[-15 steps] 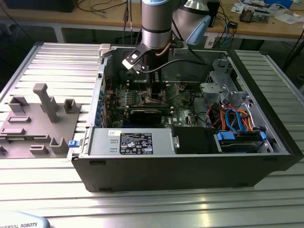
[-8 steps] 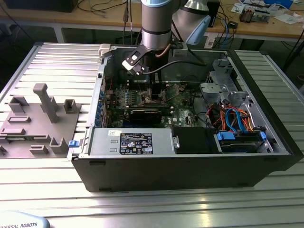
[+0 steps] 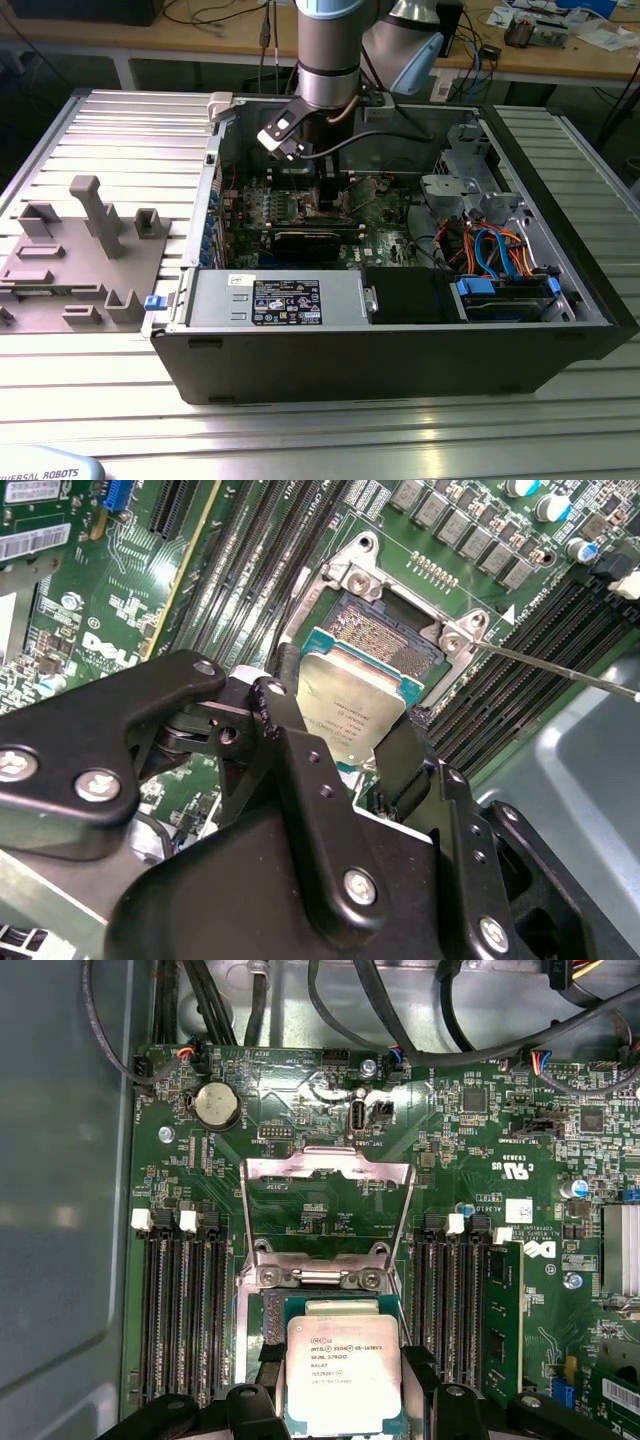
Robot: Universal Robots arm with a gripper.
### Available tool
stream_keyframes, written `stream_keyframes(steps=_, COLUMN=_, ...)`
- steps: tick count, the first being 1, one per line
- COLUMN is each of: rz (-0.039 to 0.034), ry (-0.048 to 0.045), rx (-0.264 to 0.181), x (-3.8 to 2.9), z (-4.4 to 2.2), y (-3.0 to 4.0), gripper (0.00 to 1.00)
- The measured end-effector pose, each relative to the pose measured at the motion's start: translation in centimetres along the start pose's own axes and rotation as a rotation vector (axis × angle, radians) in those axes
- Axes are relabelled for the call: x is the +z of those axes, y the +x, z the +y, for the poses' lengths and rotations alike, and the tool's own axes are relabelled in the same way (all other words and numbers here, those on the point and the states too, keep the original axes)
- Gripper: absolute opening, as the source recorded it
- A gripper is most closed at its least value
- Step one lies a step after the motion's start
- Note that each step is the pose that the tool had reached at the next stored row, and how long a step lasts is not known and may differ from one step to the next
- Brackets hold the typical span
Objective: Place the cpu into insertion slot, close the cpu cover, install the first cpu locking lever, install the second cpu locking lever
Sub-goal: 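Place the cpu into insertion slot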
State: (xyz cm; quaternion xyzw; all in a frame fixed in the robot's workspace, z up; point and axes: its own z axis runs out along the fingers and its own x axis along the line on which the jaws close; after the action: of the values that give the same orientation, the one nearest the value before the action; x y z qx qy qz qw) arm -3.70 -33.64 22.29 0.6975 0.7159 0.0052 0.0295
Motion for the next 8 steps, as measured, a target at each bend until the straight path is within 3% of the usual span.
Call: stream_keyframes(steps=8, rz=-0.0007, ry=0.0004, rx=0.013, x=0.2, z=-0.01, y=0.33, gripper=0.54)
